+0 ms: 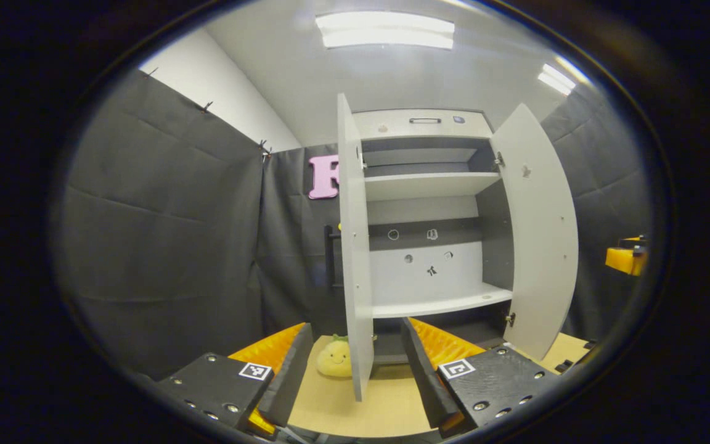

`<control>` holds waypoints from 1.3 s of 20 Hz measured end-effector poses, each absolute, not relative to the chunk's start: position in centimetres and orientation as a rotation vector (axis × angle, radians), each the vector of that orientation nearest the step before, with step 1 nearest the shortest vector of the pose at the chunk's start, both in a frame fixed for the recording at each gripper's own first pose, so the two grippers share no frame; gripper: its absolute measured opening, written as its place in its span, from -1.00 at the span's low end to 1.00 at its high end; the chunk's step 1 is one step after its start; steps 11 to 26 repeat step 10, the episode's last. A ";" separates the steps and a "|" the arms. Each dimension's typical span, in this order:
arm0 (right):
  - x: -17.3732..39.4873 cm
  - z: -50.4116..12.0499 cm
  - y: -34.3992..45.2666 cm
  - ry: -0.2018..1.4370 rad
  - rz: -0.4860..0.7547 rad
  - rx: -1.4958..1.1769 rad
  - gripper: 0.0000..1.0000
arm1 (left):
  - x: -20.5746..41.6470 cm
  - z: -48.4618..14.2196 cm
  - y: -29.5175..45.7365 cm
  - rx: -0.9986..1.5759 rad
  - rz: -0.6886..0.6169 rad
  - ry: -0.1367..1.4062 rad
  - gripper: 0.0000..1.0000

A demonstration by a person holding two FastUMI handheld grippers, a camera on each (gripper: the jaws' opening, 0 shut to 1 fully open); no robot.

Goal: Open the right door of the double-door shoe cabinet with the right hand, and open the left door with the left hand.

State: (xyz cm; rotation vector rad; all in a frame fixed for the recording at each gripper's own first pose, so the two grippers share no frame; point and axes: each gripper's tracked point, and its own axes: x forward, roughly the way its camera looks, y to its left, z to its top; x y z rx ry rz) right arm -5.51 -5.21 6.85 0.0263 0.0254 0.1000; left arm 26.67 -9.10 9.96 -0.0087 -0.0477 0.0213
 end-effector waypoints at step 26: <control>-5.7 6.6 -5.6 0.028 0.086 0.036 0.94 | 26.9 10.0 -9.2 0.009 0.014 -0.060 0.66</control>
